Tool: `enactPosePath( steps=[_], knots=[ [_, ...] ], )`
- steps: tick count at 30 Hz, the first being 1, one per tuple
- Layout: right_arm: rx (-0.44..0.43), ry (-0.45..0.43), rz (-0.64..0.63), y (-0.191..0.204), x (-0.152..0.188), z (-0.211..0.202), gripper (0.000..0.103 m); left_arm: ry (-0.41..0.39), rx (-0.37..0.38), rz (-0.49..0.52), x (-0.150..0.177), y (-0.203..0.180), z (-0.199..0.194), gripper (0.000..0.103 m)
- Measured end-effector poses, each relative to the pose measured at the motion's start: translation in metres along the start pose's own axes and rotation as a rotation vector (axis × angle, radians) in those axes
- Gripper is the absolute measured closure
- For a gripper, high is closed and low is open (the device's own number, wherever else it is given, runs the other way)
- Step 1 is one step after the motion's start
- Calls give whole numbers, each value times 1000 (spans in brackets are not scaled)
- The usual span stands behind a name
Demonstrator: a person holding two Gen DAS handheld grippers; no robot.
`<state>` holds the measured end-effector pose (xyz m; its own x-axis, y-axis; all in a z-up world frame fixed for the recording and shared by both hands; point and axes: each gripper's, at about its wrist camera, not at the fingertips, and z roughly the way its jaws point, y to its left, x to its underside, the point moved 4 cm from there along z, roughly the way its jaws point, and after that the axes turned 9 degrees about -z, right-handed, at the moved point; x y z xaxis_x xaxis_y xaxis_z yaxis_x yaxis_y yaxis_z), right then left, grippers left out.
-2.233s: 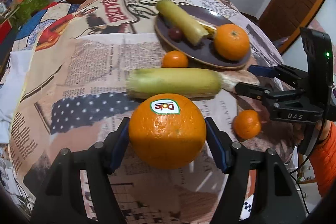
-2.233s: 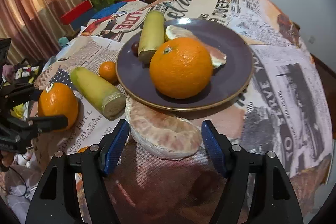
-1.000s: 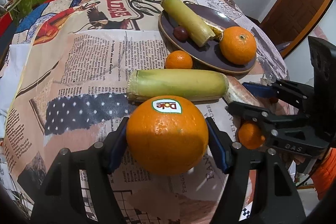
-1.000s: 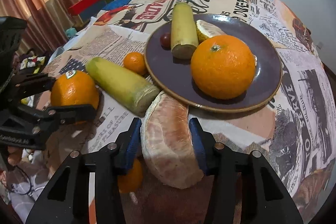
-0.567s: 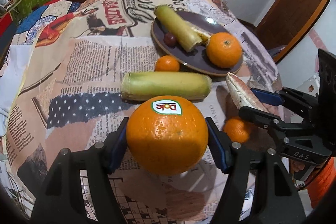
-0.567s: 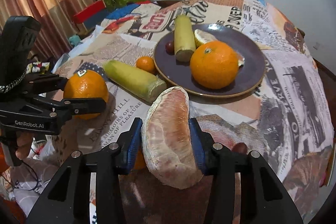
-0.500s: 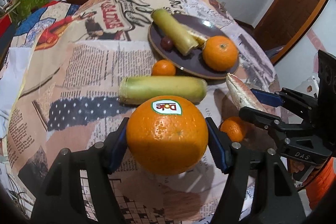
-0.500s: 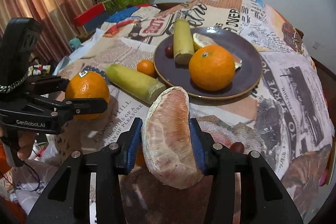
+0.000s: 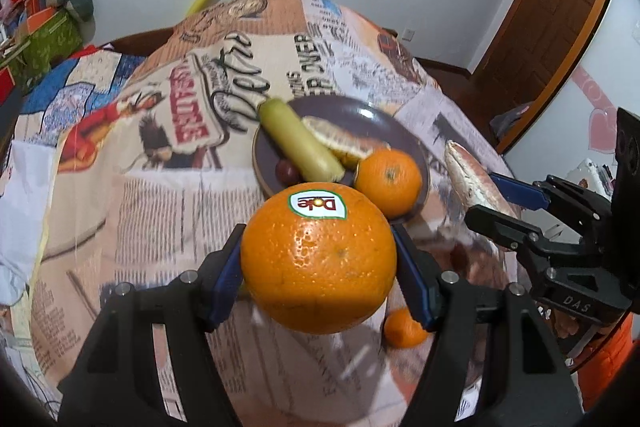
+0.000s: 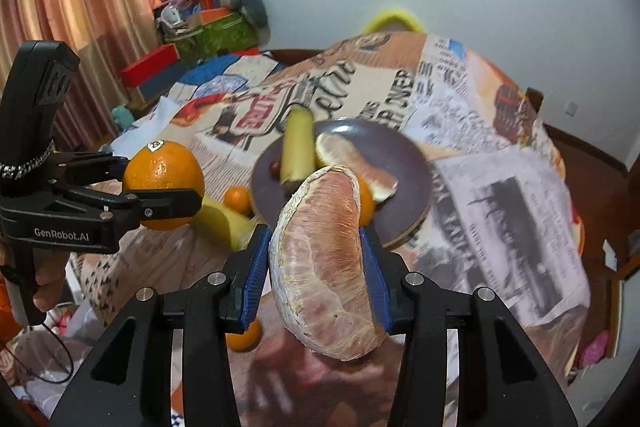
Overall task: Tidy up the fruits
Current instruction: 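Carry the Dole orange and pomelo segment over the purple plate with both tools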
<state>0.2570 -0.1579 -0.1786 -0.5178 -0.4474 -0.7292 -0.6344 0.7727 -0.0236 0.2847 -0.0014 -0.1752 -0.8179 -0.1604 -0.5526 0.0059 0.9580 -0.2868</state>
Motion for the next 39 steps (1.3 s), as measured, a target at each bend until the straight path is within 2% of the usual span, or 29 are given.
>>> enactPosePath(
  steps=[14,23,32,39],
  knots=[
    [77,-65,15,-37,-30,1,61,-69,10,48,-59,-20,19,35],
    [100,-91,42,-60,-43,13,61,-86,19,53,-90,-32,49,35],
    [92,-32,69,-75,-37,47,61,-26,14,65,-106,-39,96,35],
    [84,35,62,-79,-27,72,61,51,30,21,-113,-33,131,35]
  ],
)
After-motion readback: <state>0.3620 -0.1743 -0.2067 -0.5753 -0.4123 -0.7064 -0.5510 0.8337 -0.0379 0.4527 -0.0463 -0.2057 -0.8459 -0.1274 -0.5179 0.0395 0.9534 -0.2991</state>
